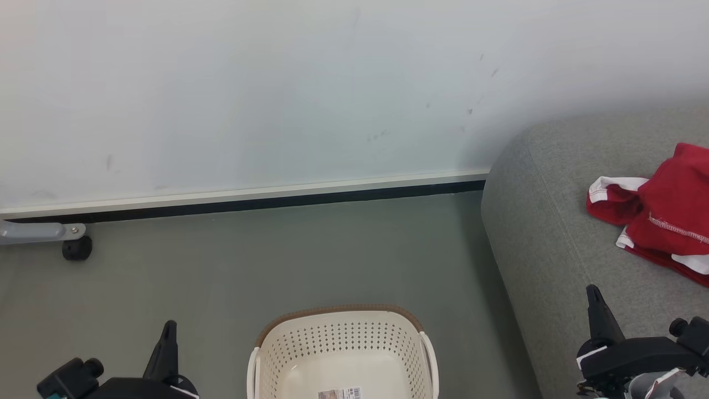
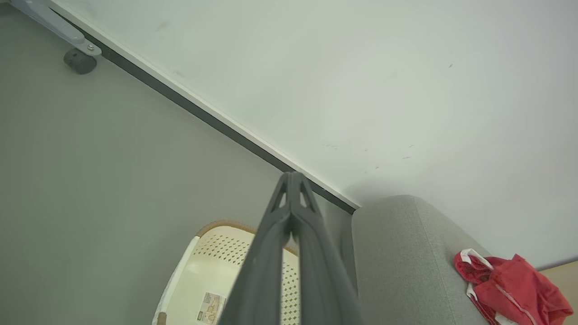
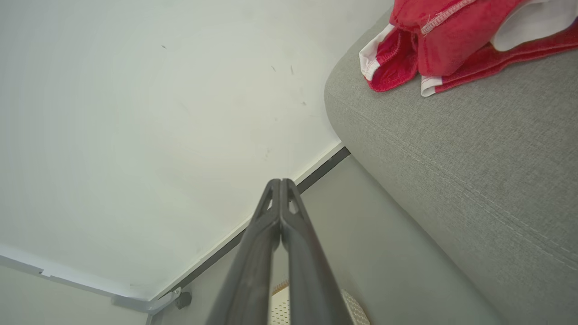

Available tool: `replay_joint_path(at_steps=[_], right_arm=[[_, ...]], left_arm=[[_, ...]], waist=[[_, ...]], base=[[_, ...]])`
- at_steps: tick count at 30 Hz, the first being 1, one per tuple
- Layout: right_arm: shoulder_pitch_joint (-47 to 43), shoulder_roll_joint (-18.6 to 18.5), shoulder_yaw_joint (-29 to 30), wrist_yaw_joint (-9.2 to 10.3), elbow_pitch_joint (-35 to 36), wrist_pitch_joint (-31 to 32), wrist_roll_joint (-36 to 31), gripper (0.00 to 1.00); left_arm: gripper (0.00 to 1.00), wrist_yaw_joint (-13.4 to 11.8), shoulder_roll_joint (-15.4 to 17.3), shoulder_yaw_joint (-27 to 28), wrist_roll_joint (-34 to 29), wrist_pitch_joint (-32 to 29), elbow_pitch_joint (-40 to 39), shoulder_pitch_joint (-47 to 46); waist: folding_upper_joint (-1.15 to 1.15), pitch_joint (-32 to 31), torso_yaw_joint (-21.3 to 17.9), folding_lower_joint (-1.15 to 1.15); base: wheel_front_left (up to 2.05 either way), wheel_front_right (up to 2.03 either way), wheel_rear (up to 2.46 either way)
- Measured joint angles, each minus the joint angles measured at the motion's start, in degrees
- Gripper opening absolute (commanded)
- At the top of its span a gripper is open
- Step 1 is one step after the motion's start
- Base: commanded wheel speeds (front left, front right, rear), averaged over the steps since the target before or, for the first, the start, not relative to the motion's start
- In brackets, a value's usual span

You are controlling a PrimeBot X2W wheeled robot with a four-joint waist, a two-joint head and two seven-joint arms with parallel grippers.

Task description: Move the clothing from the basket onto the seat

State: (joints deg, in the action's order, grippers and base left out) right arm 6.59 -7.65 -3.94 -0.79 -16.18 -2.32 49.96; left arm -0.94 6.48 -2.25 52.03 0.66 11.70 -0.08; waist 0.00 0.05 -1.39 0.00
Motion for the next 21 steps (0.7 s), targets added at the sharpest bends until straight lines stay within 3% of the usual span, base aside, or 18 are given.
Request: replay_joint_path(at_steps=[21], right_arm=[[-0.1,2.0,4.5,-2.27,-0.4,3.4,16.1,0.00]], left_arm=[[0.00,3.0,-1.5,3.0,15.5,-2.8,2.0,-1.8]], waist=[[0.00,0.0,0.5,0.00]], base=[[0.00,0.00,0.00]])
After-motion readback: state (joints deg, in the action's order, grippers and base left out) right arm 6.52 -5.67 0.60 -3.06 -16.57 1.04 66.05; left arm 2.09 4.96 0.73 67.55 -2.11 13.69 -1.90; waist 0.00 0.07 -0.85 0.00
